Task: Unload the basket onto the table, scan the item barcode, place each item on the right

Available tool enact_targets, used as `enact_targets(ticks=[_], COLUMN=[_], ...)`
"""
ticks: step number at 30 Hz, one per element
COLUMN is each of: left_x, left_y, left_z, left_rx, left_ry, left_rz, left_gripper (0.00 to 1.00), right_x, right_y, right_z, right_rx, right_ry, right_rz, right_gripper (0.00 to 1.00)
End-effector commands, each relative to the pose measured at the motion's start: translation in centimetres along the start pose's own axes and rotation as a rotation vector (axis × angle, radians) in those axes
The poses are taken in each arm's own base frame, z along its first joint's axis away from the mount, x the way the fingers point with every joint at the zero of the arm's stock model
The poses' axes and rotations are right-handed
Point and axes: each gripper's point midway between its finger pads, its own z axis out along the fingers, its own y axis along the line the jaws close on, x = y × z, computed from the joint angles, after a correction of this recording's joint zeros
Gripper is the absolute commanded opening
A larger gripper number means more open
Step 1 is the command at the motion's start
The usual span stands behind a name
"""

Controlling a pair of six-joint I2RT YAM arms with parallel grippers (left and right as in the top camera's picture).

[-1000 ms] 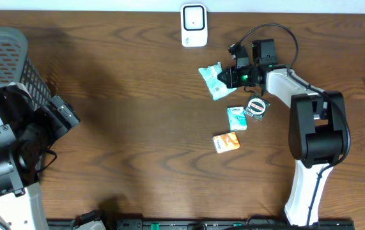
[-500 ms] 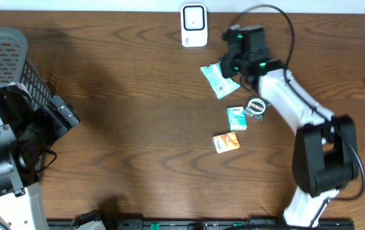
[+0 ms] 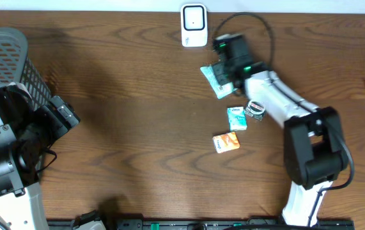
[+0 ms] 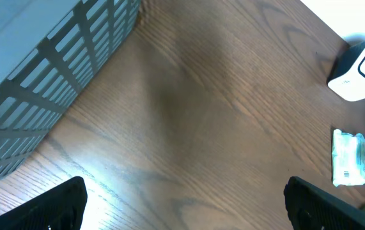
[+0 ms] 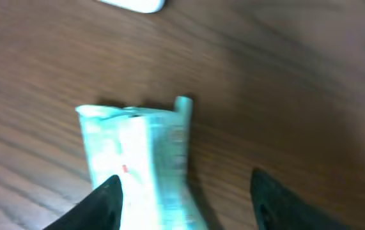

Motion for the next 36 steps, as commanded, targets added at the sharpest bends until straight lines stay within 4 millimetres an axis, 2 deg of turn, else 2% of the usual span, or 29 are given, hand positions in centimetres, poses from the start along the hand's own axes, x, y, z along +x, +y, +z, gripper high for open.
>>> enact_targets(ticks=[1, 5, 12, 13, 16, 21, 25, 30, 33, 36], left_x=[-0.3, -0.3, -0.3, -0.3, -0.3, -0.3, -0.3, -0.3, -0.3, -0.3], left_y=[-0.2, -0.2, -0.2, -0.2, -0.2, -0.2, -0.2, -0.2, -0.2, -0.2], left_z=[-0.4, -0.4, -0.4, -0.4, -0.4, -0.4, -0.4, -0.4, -0.4, -0.4], left_rx=[0.010, 0.010, 0.010, 0.010, 0.010, 0.010, 0.010, 0.010, 0.010, 0.010], left_ry=[-0.011, -0.011, -0.011, -0.011, -0.011, -0.011, -0.011, -0.011, -0.011, -0.011], left_rz=[-0.004, -0.004, -0.004, -0.004, -0.004, -0.004, -0.004, -0.004, -0.004, -0.004], left_gripper=[0.98, 0.98, 0.97, 0.98, 0.98, 0.98, 0.98, 0.98, 0.98, 0.97], right_x=[0.9, 2.8, 5.6, 5.8, 5.9, 4.4, 2.3, -0.1, -0.2, 0.7], right_y=[0.4, -0.1, 2.6, 2.9, 3.2, 3.1, 1.9, 0.9, 2.0, 4.5], right_z=[0.5, 1.6, 3.5, 3.6, 3.7, 2.8, 1.3, -1.2, -2.0, -1.9], right_rx=[-0.241, -0.346, -0.536, -0.544, -0.547, -0.532, -0.368, 0.026, 0.227, 0.293], right_ry=[0.009, 0.050, 0.113, 0.118, 0.123, 0.092, 0.052, 0.015, 0.032, 0.065], right_rz=[0.099, 0.160, 0.208, 0.208, 0.204, 0.214, 0.156, -0.073, -0.246, -0.372], right_gripper=[0.59, 0.52, 0.48, 0.43, 0.01, 0.01, 0.01, 0.01, 0.01, 0.01])
